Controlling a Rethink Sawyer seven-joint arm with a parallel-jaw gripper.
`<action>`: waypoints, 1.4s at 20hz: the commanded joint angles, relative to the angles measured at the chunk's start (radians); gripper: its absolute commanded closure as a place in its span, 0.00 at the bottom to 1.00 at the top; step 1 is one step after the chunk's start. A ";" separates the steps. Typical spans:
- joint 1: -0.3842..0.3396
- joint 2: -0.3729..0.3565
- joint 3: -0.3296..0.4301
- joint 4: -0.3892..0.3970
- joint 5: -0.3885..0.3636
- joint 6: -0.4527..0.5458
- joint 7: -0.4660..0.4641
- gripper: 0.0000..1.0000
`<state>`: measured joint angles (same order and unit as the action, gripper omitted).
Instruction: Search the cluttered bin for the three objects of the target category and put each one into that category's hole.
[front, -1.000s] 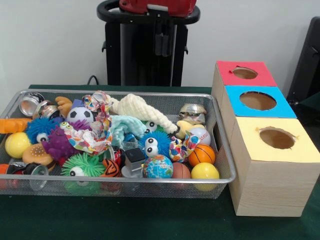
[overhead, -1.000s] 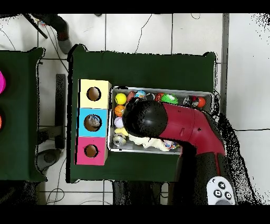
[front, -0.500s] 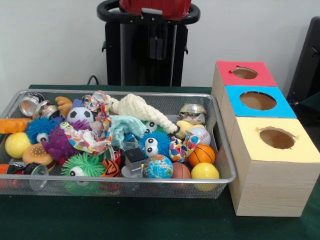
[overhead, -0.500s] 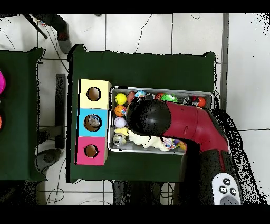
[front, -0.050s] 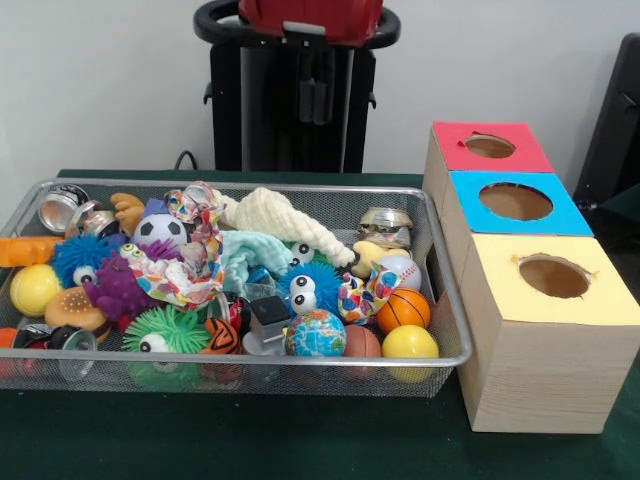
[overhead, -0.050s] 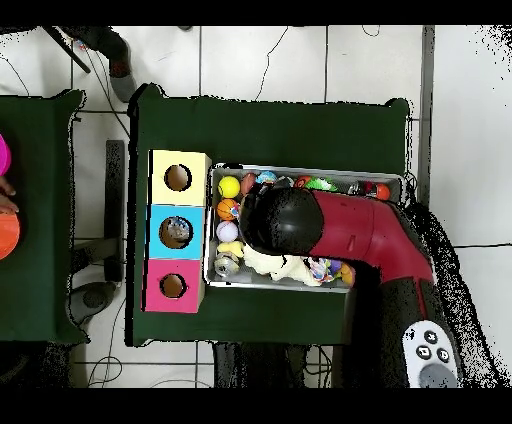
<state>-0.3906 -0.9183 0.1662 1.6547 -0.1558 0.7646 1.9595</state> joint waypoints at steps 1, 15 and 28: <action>-0.047 0.063 0.102 0.002 -0.072 -0.002 -0.179 1.00; -0.129 0.173 0.147 -0.024 -0.208 -0.098 -0.206 0.00; -0.231 0.258 0.211 -0.059 -0.301 -0.164 -0.219 0.00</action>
<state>-0.5675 -0.7248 0.2745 1.6351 -0.3795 0.6412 1.9595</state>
